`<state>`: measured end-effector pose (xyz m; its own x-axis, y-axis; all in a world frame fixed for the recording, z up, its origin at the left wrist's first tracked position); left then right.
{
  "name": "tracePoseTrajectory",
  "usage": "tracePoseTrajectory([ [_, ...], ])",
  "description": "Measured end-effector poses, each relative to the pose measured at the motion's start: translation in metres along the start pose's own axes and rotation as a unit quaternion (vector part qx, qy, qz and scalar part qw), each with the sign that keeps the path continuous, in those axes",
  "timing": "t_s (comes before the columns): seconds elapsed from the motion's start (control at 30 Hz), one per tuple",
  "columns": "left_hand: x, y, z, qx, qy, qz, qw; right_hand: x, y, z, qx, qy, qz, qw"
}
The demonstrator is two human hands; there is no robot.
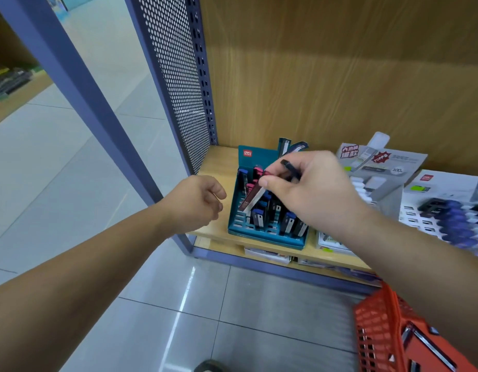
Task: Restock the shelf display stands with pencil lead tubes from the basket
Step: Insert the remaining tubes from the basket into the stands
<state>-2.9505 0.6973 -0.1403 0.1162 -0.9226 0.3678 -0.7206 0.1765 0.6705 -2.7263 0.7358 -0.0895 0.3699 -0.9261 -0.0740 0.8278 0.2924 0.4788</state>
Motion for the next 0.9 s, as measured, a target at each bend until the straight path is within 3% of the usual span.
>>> tracePoseTrajectory([
  [0.3,-0.003,-0.012,0.01,-0.005,-0.043,-0.013,0.999,-0.01,-0.041,-0.028,0.116,-0.034,0.067,0.99],
  [0.9,-0.006,-0.02,0.007,0.003,-0.095,0.005,0.995,-0.003,-0.047,-0.033,0.257,0.056,0.106,0.959],
])
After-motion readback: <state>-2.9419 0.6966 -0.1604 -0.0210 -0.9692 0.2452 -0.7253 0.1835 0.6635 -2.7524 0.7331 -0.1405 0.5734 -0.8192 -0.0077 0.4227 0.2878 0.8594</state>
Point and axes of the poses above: each hand's wrist, its own x-axis away from the middle knuckle, its own y-axis out of the back of the hand, z = x × y, the point moved 1 cm from there along -x, towards the middle knuckle, and after that the axes turned 6 degrees about -x, right-handed, at the moved point
